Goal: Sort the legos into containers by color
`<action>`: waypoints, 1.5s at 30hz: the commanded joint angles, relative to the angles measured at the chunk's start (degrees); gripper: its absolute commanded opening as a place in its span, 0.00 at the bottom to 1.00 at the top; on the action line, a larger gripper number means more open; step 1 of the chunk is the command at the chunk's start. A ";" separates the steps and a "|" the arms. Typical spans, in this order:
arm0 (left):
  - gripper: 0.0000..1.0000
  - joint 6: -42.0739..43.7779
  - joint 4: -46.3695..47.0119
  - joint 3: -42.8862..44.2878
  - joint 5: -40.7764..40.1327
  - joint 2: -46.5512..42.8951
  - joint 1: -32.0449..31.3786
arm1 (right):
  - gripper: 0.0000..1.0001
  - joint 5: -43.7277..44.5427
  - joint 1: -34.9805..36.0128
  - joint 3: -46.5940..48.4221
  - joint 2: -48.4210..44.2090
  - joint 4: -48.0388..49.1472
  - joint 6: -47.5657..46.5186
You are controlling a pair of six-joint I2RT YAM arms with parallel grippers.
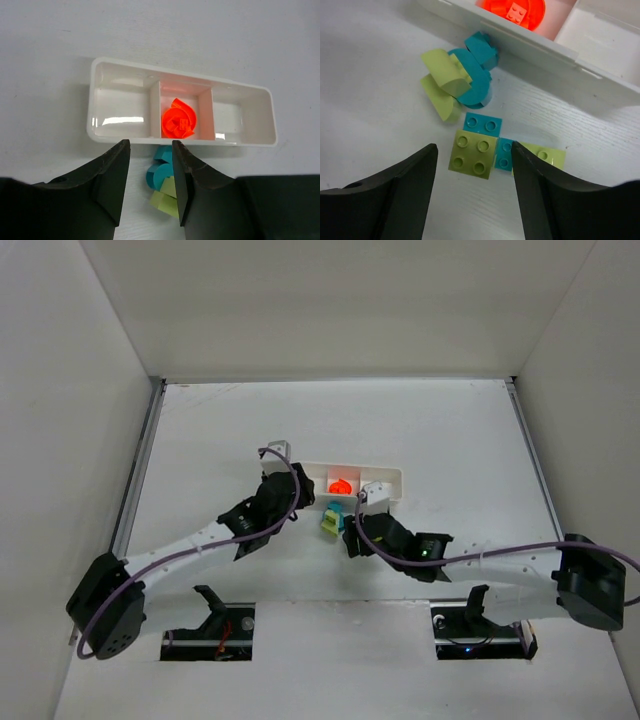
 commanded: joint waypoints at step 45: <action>0.79 26.21 31.94 -18.45 -0.49 -33.68 -26.22 | 0.32 -41.03 -23.31 14.26 -17.05 5.36 29.14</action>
